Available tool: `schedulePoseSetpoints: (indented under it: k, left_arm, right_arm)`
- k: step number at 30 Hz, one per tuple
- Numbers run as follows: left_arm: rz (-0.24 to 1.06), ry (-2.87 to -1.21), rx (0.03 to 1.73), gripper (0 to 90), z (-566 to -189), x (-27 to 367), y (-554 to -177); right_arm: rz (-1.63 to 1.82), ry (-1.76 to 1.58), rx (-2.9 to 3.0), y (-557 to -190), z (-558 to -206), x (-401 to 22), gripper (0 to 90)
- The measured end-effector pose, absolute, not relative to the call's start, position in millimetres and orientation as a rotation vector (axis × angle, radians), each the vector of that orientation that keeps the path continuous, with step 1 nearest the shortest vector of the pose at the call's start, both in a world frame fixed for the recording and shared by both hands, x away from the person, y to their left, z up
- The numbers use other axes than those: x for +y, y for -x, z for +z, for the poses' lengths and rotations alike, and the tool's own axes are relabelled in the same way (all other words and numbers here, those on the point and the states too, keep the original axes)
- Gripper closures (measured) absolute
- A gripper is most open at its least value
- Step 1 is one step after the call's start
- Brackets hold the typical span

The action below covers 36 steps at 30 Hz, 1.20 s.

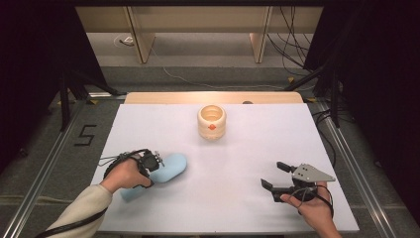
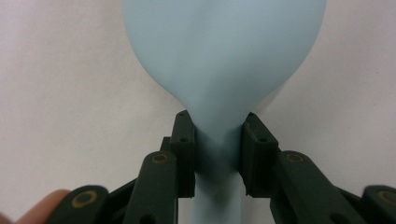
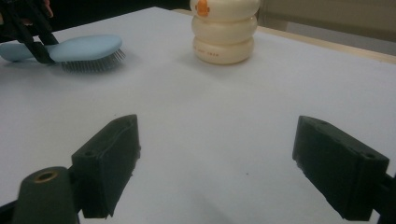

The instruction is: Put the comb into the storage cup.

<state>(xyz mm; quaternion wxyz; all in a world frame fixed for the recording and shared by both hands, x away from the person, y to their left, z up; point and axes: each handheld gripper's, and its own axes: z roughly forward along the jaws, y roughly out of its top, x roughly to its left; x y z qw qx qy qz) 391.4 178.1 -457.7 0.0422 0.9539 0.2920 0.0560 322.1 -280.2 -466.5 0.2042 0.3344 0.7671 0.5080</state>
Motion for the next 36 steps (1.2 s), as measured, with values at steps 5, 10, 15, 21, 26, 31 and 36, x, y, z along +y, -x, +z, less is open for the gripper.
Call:
schedulePoseSetpoints:
  k: [5, 10, 15, 21, 26, 31, 36]
  left_arm:
    - [0.203, -2.923, 0.848, 69.6, -458, 179, -390]
    - [0.219, -2.921, 0.838, 69.7, -457, 178, -389]
    - [0.225, -2.915, 0.824, 69.7, -457, 178, -388]
    - [0.253, -2.897, 0.817, 69.7, -454, 179, -385]
    - [0.274, -2.855, 0.827, 69.7, -451, 179, -383]
    - [0.292, -2.813, 0.845, 69.7, -448, 179, -380]
    - [0.334, -2.765, 0.851, 69.7, -447, 180, -377]
  right_arm:
    - [1.416, -0.934, 2.139, -322, -467, -280, 16.0]
    - [1.417, -0.935, 2.139, -322, -467, -280, 16.0]
    - [1.417, -0.935, 2.139, -322, -467, -280, 16.0]
    - [1.418, -0.934, 2.138, -322, -467, -280, 16.0]
    - [1.417, -0.935, 2.138, -322, -467, -280, 16.0]
    - [1.418, -0.936, 2.137, -322, -467, -280, 16.0]
    - [1.416, -0.935, 2.137, -322, -467, -280, 16.0]
